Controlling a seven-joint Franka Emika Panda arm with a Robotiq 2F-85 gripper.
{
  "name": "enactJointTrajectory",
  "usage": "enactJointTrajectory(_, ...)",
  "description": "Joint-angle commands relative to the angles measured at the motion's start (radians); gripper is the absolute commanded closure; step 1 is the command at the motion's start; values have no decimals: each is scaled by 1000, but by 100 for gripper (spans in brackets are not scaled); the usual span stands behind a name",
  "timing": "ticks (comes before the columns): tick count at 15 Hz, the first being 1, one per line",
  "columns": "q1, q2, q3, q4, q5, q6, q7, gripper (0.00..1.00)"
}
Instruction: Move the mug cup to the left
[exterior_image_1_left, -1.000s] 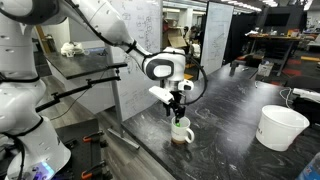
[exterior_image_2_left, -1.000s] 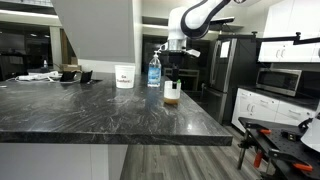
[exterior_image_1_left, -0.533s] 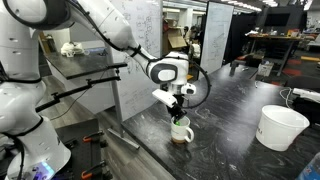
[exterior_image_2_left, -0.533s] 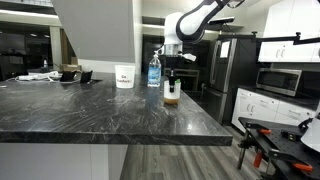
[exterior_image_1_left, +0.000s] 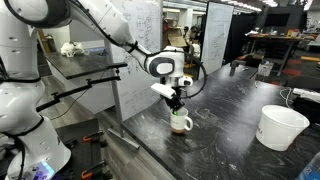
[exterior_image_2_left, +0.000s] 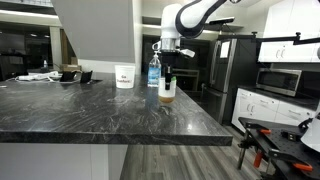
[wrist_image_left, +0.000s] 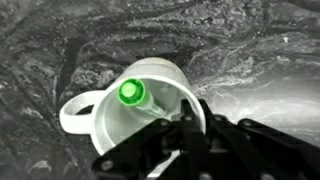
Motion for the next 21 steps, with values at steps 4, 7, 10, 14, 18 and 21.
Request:
enactJointTrajectory(4,93,-64,49,-5,-32,-5,86,97)
enactJointTrajectory(7,124,-67,67,-11,-20,5,130,97)
enactJointTrajectory(10,130,-56,79,-25,-23,40,104,97)
enactJointTrajectory(14,137,-32,85,-33,-10,35,105,97)
enactJointTrajectory(18,140,-9,93,-50,-12,60,103,97)
enactJointTrajectory(21,134,-4,101,-63,-2,101,82,97)
